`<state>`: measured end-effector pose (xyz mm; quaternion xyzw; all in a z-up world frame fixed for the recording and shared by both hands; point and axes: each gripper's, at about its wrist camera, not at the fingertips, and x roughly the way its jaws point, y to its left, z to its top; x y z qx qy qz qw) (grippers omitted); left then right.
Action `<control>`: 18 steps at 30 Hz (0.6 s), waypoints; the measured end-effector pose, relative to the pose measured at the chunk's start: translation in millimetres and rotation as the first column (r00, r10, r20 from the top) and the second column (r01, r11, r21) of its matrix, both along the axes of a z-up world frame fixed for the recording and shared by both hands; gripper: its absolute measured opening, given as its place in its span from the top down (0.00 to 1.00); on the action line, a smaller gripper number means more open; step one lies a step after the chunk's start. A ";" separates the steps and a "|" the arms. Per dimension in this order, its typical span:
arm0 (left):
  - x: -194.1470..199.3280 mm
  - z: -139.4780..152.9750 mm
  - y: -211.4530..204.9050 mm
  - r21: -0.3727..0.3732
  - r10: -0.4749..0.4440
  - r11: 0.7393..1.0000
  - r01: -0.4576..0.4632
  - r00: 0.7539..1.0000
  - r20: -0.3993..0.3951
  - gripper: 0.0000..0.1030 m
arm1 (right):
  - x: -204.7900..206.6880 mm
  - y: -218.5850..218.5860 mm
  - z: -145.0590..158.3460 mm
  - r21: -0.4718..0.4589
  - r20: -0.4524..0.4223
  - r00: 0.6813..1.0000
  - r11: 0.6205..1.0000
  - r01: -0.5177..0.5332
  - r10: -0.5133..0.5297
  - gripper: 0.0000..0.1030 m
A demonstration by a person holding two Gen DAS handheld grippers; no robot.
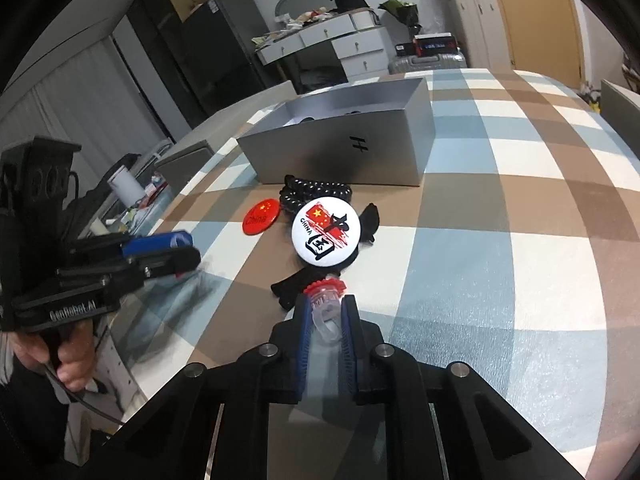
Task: Organize jewelry
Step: 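Carry the clear plastic item with the left tool into the silver box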
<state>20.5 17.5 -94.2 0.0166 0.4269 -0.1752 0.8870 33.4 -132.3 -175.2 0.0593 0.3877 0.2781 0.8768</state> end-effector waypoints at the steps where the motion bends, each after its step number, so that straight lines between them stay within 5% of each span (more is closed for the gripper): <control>1: 0.5 1.6 0.3 -0.006 0.000 1.000 0.000 1.000 0.001 0.76 | 0.5 -2.2 -0.7 0.010 -0.004 1.000 1.000 0.006 -0.006 0.87; 18: 25.5 30.6 12.9 -0.063 0.072 0.996 -0.068 0.995 0.065 0.76 | -1.4 -8.8 50.3 0.127 0.133 0.991 0.991 -0.028 0.010 0.86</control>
